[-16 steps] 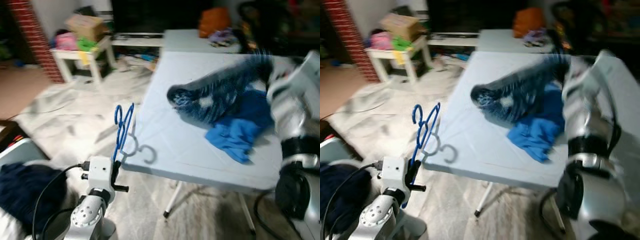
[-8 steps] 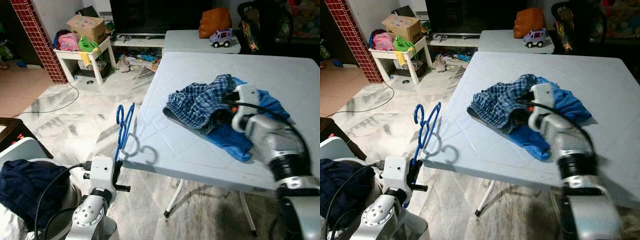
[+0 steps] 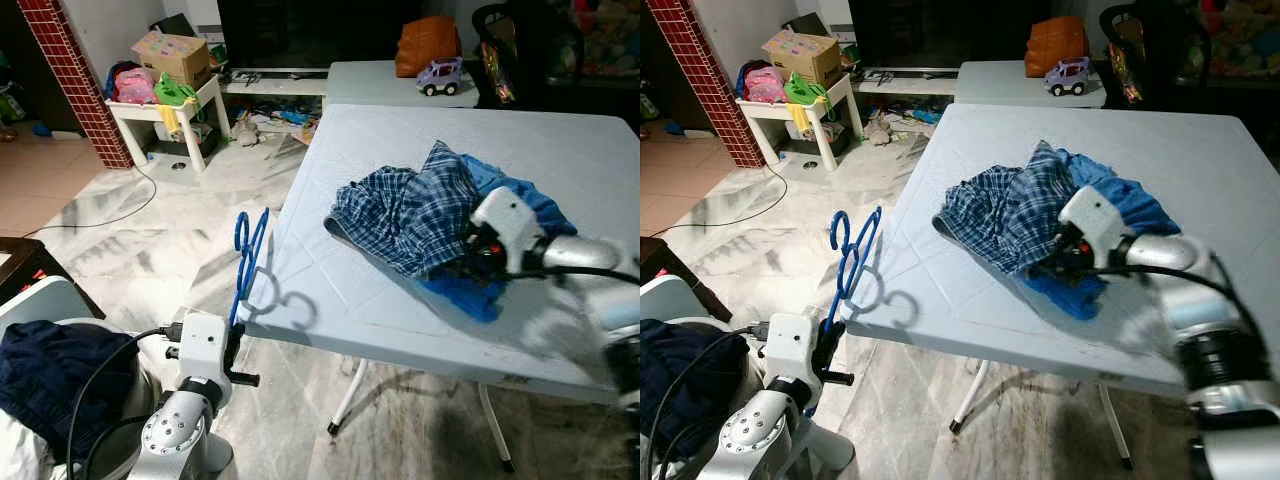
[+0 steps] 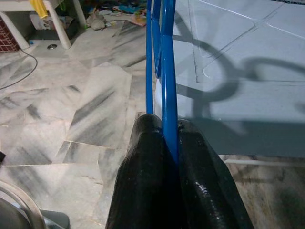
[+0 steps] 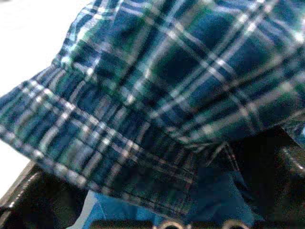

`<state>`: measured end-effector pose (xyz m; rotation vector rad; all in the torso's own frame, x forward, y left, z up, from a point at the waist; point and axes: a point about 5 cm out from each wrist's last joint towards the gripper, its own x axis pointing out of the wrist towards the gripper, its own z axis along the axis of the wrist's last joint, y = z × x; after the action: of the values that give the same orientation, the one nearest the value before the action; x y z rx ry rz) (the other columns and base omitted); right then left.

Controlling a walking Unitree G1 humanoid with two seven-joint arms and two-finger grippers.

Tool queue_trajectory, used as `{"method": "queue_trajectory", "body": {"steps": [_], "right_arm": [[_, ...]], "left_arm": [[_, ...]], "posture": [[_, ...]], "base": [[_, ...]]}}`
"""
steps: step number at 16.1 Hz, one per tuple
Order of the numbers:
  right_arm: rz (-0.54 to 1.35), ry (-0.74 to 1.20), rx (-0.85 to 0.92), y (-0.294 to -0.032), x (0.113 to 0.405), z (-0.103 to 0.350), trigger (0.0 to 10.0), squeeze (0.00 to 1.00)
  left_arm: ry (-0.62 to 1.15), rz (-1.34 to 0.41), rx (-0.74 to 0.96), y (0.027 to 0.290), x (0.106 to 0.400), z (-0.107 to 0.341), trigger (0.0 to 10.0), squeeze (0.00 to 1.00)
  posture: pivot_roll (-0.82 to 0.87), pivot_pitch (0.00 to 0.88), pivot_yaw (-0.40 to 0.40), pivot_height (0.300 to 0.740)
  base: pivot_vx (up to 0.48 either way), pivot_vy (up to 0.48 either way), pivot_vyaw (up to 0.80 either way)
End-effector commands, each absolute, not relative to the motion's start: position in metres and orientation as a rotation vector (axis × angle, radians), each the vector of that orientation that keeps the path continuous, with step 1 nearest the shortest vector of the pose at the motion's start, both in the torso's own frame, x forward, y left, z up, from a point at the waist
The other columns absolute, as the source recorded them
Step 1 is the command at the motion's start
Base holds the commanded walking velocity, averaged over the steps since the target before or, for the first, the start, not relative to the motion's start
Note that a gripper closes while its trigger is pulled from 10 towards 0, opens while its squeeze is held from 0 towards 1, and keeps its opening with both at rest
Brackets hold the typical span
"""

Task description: Hang hanger

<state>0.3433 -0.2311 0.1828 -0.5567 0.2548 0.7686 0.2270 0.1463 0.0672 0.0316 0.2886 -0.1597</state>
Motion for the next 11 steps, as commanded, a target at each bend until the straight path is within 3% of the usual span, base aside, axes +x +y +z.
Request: {"method": "queue_trajectory", "body": {"steps": [1, 7, 9, 11], "right_arm": [[0.847, 0.271, -0.59, -0.23, 0.337, 0.182, 10.0, 1.0], [1.125, 0.421, -0.552, -0.232, 0.306, 0.172, 10.0, 0.99], [1.203, 0.463, -0.501, -0.231, 0.295, 0.169, 10.0, 0.87], [1.226, 0.436, -0.435, -0.225, 0.294, 0.173, 10.0, 0.86]], "left_arm": [[0.287, -0.196, 0.035, 0.142, 0.227, 0.069, 10.0, 0.0], [0.3, -0.223, 0.037, 0.14, 0.225, 0.068, 10.0, 0.0], [0.303, -0.235, 0.041, 0.141, 0.224, 0.068, 10.0, 0.0], [0.298, -0.24, 0.04, 0.141, 0.225, 0.069, 10.0, 0.0]], "posture": [[-0.06, 0.0, 0.043, 0.74], [-0.05, 0.0, 0.044, 0.74], [-0.05, 0.0, 0.049, 0.74], [-0.05, 0.0, 0.049, 0.74]], "base": [[0.0, 0.0, 0.0], [0.0, 0.0, 0.0], [0.0, 0.0, 0.0], [0.0, 0.0, 0.0]]}}
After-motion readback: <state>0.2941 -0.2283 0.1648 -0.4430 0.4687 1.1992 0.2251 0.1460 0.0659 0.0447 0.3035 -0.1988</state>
